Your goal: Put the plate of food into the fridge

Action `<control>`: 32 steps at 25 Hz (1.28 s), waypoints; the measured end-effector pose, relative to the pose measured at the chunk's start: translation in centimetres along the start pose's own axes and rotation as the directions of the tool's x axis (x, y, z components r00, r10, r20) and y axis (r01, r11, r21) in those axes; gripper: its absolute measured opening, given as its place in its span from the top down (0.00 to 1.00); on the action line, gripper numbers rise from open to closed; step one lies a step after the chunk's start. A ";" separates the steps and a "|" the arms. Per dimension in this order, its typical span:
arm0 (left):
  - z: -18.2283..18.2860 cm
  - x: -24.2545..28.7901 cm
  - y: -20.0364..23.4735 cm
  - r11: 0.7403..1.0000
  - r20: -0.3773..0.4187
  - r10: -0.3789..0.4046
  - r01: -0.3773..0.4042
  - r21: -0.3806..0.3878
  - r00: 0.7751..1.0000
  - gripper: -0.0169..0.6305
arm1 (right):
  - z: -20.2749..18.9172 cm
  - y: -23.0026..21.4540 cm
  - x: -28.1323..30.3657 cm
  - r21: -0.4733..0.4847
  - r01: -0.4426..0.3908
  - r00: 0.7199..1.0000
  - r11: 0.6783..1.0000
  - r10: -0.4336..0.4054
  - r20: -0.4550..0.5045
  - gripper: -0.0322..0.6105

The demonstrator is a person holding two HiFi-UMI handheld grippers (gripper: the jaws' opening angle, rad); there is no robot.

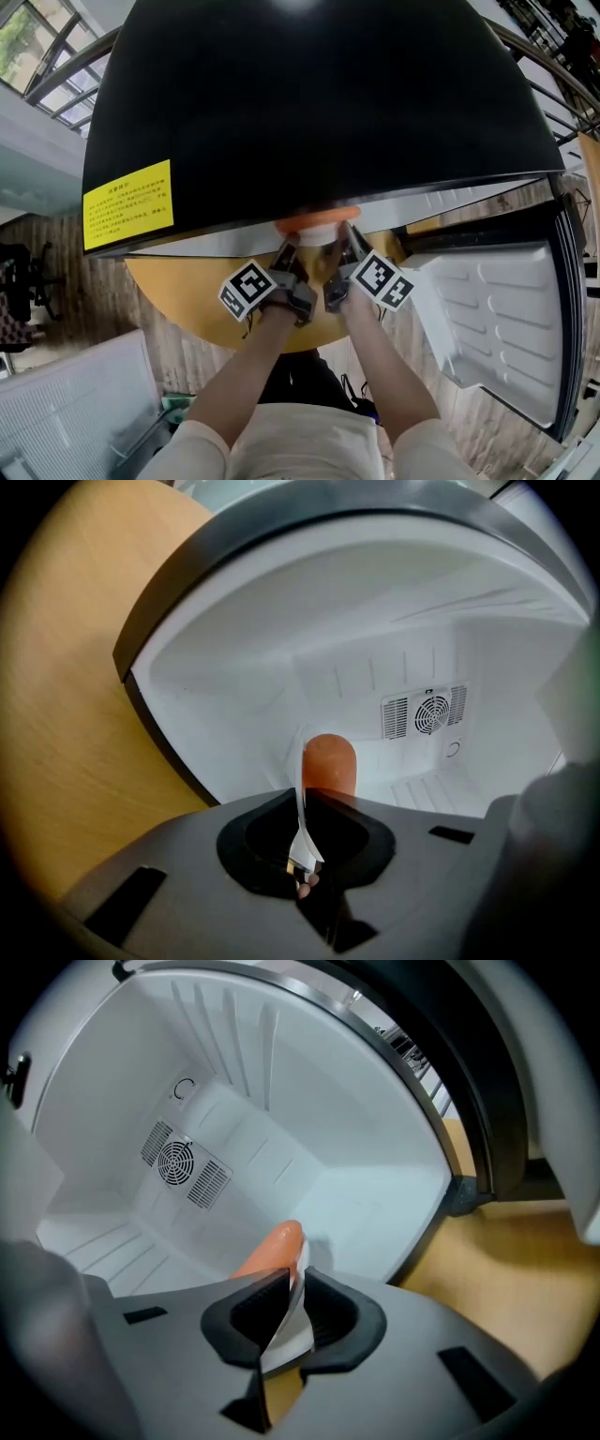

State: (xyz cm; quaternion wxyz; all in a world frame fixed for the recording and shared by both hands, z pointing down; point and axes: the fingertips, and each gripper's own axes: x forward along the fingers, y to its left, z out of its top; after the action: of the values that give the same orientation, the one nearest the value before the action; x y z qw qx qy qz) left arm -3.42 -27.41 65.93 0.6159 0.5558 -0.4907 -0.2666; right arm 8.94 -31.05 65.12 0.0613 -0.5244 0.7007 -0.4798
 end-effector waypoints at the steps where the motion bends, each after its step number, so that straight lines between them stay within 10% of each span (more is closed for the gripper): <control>1: 0.1 0.2 0.1 1.000 0.003 0.001 -0.001 0.000 1.000 0.91 | 0.1 -0.1 0.3 -0.003 0.000 1.000 1.000 0.000 0.000 0.85; 32: 0.5 2.3 0.9 0.991 -0.025 0.128 -0.127 0.050 0.991 0.91 | 0.7 -1.0 2.4 -0.246 0.086 0.996 0.965 -0.091 -0.006 0.81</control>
State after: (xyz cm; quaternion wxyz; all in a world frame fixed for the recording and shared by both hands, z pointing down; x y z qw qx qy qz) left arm -3.17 -29.45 67.43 0.6247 0.5419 -0.5227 -0.2069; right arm 8.93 -33.31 66.47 -0.0315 -0.5546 0.7311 -0.3961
